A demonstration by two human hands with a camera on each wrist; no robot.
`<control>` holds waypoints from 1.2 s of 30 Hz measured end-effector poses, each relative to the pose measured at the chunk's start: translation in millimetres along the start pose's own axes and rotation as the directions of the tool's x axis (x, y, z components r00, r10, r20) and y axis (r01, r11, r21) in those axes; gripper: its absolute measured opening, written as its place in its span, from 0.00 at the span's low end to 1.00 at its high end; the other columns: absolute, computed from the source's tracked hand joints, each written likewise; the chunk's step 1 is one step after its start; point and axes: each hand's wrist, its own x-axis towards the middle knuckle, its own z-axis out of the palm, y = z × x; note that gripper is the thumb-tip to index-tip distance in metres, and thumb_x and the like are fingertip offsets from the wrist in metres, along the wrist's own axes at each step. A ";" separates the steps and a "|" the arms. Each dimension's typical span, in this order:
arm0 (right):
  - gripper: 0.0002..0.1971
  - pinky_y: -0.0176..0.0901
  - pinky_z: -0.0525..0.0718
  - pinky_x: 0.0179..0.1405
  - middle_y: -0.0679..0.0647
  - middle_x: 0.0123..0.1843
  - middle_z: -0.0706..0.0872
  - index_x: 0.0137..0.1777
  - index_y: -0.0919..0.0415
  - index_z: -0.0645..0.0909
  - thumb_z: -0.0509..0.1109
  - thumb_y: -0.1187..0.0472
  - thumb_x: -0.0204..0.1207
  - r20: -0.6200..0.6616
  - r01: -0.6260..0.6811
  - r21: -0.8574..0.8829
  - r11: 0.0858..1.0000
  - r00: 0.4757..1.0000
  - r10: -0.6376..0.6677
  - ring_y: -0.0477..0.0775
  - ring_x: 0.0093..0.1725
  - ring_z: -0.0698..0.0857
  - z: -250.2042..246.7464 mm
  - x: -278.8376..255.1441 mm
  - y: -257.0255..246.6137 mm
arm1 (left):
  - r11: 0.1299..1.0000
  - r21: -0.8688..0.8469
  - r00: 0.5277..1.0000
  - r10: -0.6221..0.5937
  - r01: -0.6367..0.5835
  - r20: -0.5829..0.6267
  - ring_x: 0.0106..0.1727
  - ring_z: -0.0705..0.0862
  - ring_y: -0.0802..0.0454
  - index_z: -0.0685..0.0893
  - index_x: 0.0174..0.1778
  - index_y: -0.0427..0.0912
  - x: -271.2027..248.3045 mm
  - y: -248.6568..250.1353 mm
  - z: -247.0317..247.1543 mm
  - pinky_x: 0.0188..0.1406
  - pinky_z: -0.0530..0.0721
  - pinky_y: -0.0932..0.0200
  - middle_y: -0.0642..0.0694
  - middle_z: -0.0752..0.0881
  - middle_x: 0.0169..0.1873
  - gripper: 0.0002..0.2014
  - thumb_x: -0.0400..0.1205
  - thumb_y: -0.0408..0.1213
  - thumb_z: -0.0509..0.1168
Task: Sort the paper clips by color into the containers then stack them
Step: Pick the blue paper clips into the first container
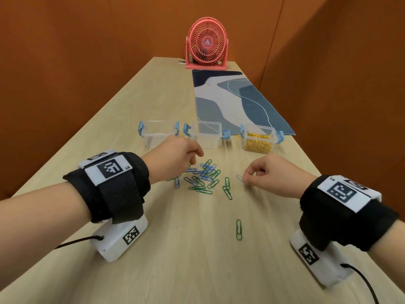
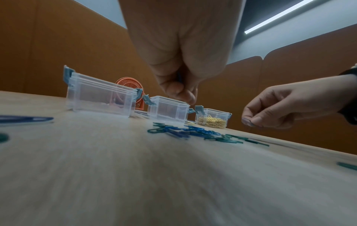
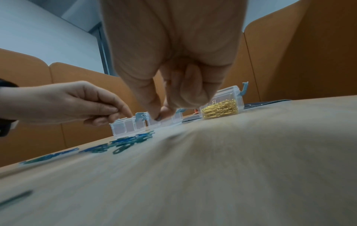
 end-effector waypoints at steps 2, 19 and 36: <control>0.10 0.29 0.72 0.31 0.45 0.33 0.80 0.48 0.60 0.85 0.64 0.57 0.80 0.009 -0.011 0.041 0.999 1.000 0.010 0.43 0.35 0.76 0.8 1.7 1.1 | 1.000 0.020 1.000 0.004 -0.004 -0.008 0.43 0.78 0.52 0.82 0.62 0.41 0.3 -0.9 0.9 0.42 0.72 0.65 0.46 0.84 0.44 0.16 0.85 0.29 0.51; 0.16 0.41 0.65 0.29 0.50 0.27 0.67 0.28 0.58 0.64 0.70 0.66 0.68 -0.095 0.078 0.196 0.978 0.994 -0.061 0.50 0.30 0.66 13.1 12.3 -29.1 | 0.963 0.254 0.978 0.038 -0.091 0.206 0.43 0.77 0.52 0.86 0.50 0.42 11.4 -7.0 7.7 0.43 0.76 0.59 0.51 0.77 0.37 0.10 0.81 0.42 0.63; 0.17 0.30 0.63 0.15 0.53 0.26 0.72 0.47 0.57 0.73 0.50 0.78 0.74 0.186 -0.153 0.658 0.738 0.982 0.037 0.46 0.19 0.67 -0.7 38.3 -29.1 | 0.612 -0.707 0.933 -0.287 0.354 0.219 0.19 0.75 0.54 0.69 0.24 0.38 11.7 -16.8 -20.5 0.16 0.72 0.67 0.40 0.80 0.28 0.16 0.77 0.19 0.53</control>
